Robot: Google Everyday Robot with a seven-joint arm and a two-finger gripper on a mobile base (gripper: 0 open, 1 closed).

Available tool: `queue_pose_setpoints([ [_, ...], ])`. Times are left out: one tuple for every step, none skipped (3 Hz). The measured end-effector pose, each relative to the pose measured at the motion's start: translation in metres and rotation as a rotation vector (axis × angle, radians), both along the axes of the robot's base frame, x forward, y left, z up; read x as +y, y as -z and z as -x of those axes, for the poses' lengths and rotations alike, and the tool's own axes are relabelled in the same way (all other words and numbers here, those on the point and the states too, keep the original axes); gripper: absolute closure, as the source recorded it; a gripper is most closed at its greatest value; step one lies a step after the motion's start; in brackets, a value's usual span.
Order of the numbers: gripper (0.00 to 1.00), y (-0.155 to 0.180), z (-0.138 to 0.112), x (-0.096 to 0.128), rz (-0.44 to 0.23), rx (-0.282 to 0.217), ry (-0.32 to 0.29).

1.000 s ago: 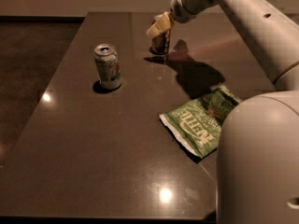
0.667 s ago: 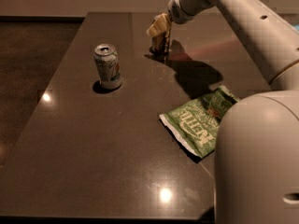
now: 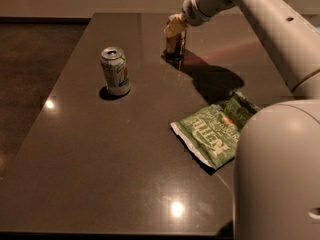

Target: Move orange can near 7up can

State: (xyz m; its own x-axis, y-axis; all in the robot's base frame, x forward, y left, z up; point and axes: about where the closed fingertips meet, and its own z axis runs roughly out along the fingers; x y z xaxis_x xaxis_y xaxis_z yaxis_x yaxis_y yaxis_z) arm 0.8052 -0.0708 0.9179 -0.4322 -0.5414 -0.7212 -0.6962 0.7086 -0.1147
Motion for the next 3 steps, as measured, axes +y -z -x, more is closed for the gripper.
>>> queue_pose_setpoints([
  [0.88, -0.008, 0.018, 0.002, -0.008, 0.006, -0.054],
  [1.00, -0.020, 0.047, 0.010, -0.022, 0.003, -0.139],
  [1.00, -0.033, 0.082, 0.023, -0.046, -0.011, -0.245],
])
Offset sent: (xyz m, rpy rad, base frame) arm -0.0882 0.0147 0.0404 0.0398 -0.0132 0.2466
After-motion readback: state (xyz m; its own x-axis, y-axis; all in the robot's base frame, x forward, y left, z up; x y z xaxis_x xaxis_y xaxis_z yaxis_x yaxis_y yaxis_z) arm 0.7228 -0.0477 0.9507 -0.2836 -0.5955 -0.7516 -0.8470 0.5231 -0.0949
